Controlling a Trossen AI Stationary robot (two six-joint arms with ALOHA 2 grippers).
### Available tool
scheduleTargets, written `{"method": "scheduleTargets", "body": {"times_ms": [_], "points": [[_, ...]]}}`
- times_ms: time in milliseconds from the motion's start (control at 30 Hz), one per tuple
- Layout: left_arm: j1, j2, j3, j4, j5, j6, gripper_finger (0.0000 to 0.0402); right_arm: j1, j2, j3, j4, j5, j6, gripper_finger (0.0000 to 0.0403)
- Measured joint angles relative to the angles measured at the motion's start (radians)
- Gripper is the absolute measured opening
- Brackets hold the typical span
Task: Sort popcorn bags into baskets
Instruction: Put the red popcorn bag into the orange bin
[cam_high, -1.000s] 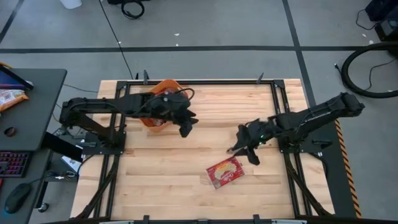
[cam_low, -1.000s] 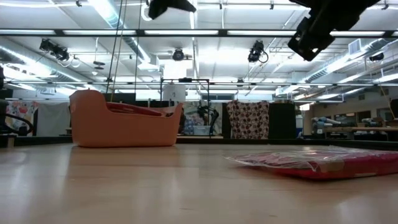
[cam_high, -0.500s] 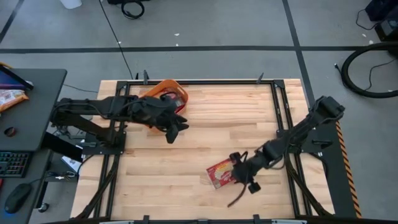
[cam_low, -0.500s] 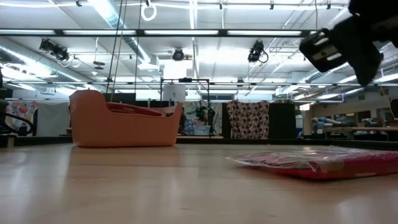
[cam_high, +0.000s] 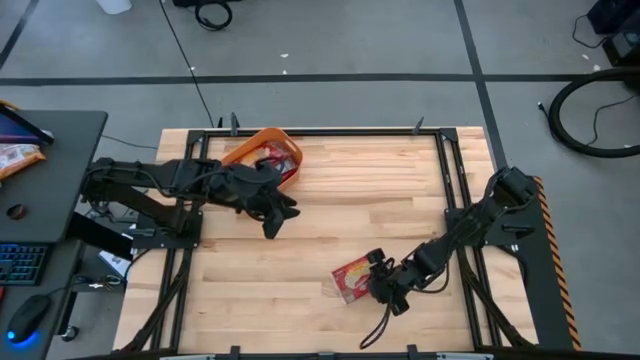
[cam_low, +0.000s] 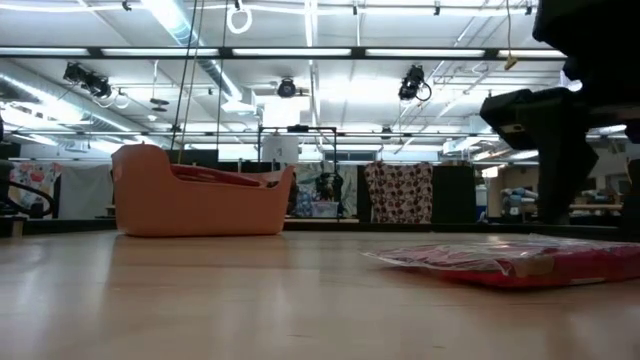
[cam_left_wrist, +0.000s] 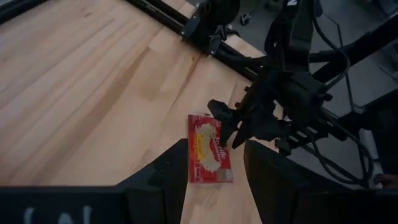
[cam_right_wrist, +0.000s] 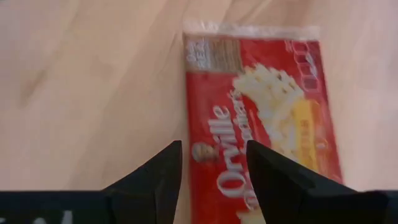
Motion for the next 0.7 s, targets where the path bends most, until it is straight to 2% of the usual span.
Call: {"method": "scheduleTargets", "body": {"times_ms": [300, 500, 700], "points": [[-0.006, 0.000, 0.000, -0.027, 0.003, -0.017, 0.0160, 0.008, 0.029, -0.003, 0.049, 0.001, -0.066, 0.0186], [-0.006, 0.000, 0.000, -0.038, 0.004, -0.017, 0.0160, 0.012, 0.040, -0.013, 0.027, 0.047, -0.081, 0.0185], [-0.006, 0.000, 0.000, -0.042, 0.004, -0.016, 0.0160, 0.013, 0.083, -0.016, 0.040, 0.050, -0.095, 0.0172]]}}
